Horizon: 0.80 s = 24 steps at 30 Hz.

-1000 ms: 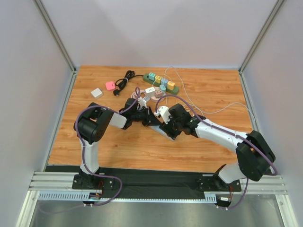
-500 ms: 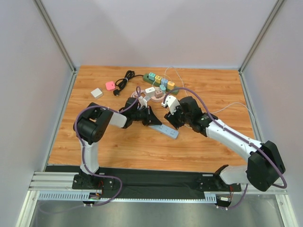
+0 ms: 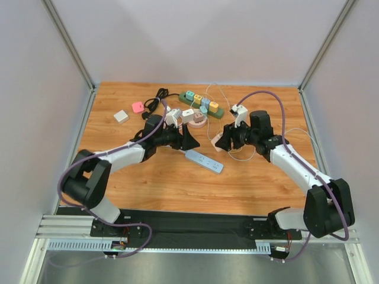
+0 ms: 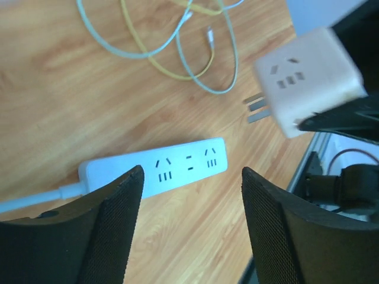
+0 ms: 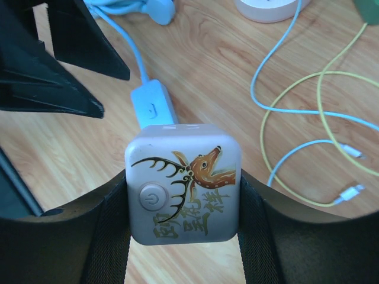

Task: Pull the plug off the socket
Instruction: Remove the plug from the socket.

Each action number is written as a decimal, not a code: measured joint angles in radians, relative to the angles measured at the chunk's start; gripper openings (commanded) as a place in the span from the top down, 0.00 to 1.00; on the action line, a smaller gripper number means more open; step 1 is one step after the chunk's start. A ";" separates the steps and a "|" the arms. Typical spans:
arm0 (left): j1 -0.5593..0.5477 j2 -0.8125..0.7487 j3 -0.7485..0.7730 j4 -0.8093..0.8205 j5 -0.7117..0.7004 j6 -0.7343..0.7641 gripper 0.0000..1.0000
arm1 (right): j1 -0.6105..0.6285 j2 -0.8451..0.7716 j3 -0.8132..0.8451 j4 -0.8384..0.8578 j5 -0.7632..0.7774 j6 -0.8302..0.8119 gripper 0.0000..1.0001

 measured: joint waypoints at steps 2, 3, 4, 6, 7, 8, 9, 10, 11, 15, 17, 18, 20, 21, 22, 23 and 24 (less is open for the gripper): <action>-0.001 -0.080 -0.003 -0.007 -0.012 0.066 0.16 | -0.029 0.000 -0.010 0.031 -0.052 0.071 1.00; -0.001 -0.121 -0.011 -0.003 -0.015 0.098 0.12 | -0.043 0.000 -0.014 0.043 -0.078 0.109 1.00; -0.002 -0.158 -0.025 0.008 -0.018 0.127 0.09 | -0.061 0.000 -0.020 0.060 -0.109 0.154 1.00; -0.009 -0.225 -0.068 0.053 -0.027 0.182 0.00 | -0.089 0.005 -0.028 0.093 -0.163 0.231 1.00; -0.016 -0.254 -0.093 0.077 -0.030 0.209 0.00 | -0.101 0.013 -0.028 0.108 -0.192 0.273 1.00; -0.024 -0.283 -0.125 0.108 -0.035 0.250 0.00 | -0.108 0.021 -0.028 0.122 -0.213 0.304 1.00; -0.039 -0.294 -0.137 0.119 -0.035 0.272 0.00 | -0.114 0.032 -0.028 0.137 -0.234 0.335 1.00; -0.059 -0.309 -0.153 0.130 -0.041 0.317 0.00 | -0.117 0.043 -0.028 0.150 -0.259 0.370 1.00; -0.080 -0.320 -0.166 0.140 -0.046 0.372 0.00 | -0.119 0.053 -0.028 0.161 -0.283 0.402 1.00; -0.159 -0.364 -0.195 0.156 -0.072 0.589 0.00 | -0.119 0.071 -0.044 0.214 -0.355 0.500 1.00; -0.189 -0.381 -0.197 0.168 -0.087 0.690 0.00 | -0.119 0.073 -0.055 0.240 -0.384 0.538 1.00; -0.195 -0.384 -0.197 0.177 -0.093 0.721 0.00 | -0.118 0.074 -0.060 0.251 -0.397 0.554 1.00; -0.196 -0.384 -0.195 0.192 -0.111 0.786 0.00 | -0.118 0.076 -0.063 0.265 -0.415 0.579 1.00; -0.196 -0.382 -0.195 0.196 -0.117 0.806 0.00 | -0.117 0.076 -0.065 0.273 -0.422 0.587 1.00; -0.196 -0.379 -0.193 0.202 -0.124 0.822 0.00 | -0.113 0.076 -0.066 0.280 -0.427 0.592 1.00; -0.196 -0.372 -0.188 0.204 -0.130 0.838 0.00 | -0.110 0.076 -0.068 0.286 -0.430 0.596 1.00; -0.200 -0.360 -0.178 0.204 -0.136 0.853 0.00 | -0.105 0.076 -0.069 0.290 -0.433 0.598 1.00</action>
